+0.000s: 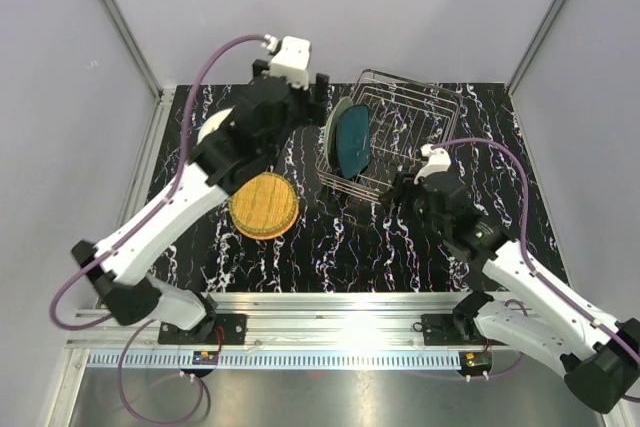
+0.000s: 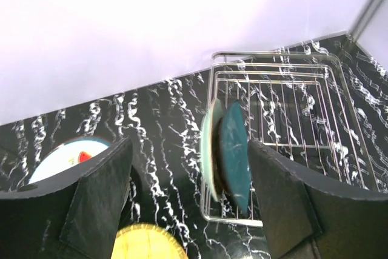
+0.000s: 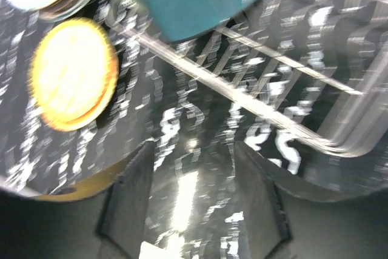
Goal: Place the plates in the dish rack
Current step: Insert the plate into the dish rack, then grab a plate with the right arm
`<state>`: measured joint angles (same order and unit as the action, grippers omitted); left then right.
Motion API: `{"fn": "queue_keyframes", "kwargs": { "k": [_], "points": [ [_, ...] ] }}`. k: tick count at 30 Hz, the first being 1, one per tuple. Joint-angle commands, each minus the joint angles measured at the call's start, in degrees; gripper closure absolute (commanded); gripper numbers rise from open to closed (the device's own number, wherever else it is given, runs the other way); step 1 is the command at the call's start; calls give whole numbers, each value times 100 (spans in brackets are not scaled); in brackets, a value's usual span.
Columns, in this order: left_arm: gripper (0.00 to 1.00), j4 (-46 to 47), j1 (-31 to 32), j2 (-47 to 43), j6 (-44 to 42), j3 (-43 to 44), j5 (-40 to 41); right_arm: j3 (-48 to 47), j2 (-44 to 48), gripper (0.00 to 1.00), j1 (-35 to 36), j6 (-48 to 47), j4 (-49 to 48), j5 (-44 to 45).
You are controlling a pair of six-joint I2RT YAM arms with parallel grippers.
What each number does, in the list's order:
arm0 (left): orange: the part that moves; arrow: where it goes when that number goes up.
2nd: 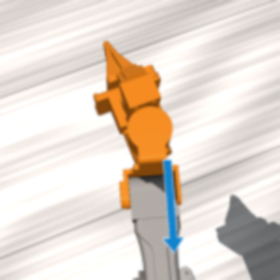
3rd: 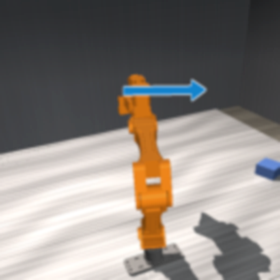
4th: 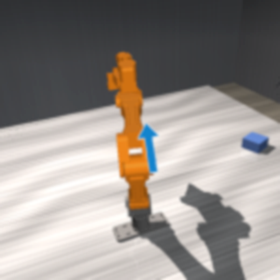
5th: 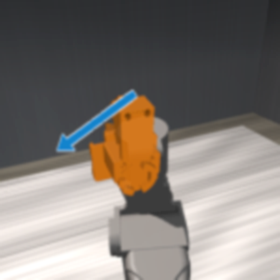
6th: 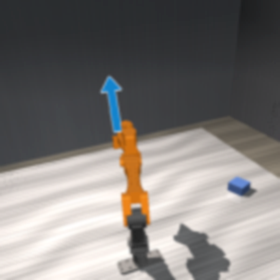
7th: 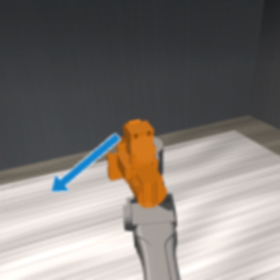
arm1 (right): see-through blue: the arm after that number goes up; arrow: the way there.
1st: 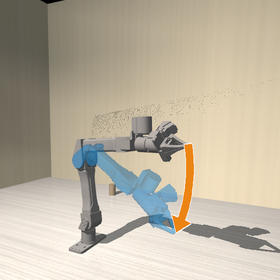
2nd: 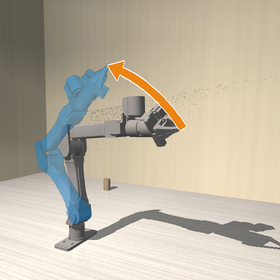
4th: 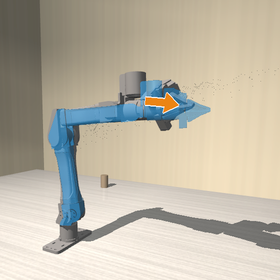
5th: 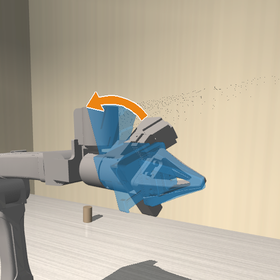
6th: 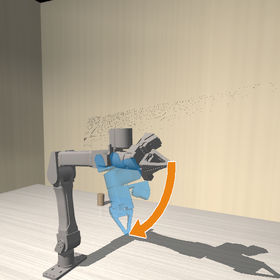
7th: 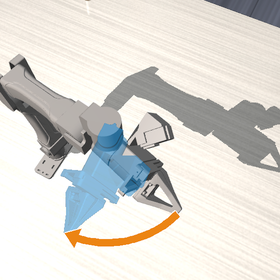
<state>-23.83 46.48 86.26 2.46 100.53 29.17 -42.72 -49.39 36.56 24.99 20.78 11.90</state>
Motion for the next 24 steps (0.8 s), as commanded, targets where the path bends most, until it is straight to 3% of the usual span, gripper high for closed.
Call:
{"fn": "queue_keyframes", "kwargs": {
  "k": [1, 4, 7, 13, 15, 16, 20, 24],
  "points": [
    [19, 160, -86, -686, 246, -1059, 361, -131, -254, 41, -26, 225, -775, -1065],
    [10, 20, -332, -1406, 500, -1912, 581, -123, -615, 49, -17, 322, -1154, -1550],
    [1, -148, -753, -2284, 957, -2695, 599, -228, -1080, 48, 80, 419, -1470, -1612],
    [1, -358, -1369, -3692, 1116, -3786, 756, -913, -2232, 45, 641, 384, -1585, -1296],
    [19, -280, -1440, -4001, 1073, -4205, 1204, -1229, -2722, 46, 922, 366, -1550, -1034],
    [22, -184, -1457, -4316, 985, -4391, 1397, -1308, -2873, 47, 976, 392, -1559, -919],
    [8, 28, -1510, -4732, 976, -4920, 1670, -1677, -3585, 54, 1099, 795, -1743, -681],
    [4, 54, -1510, -4776, 1029, -4999, 1768, -2073, -4463, 57, 1143, 963, -1901, -768]
  ]
}}
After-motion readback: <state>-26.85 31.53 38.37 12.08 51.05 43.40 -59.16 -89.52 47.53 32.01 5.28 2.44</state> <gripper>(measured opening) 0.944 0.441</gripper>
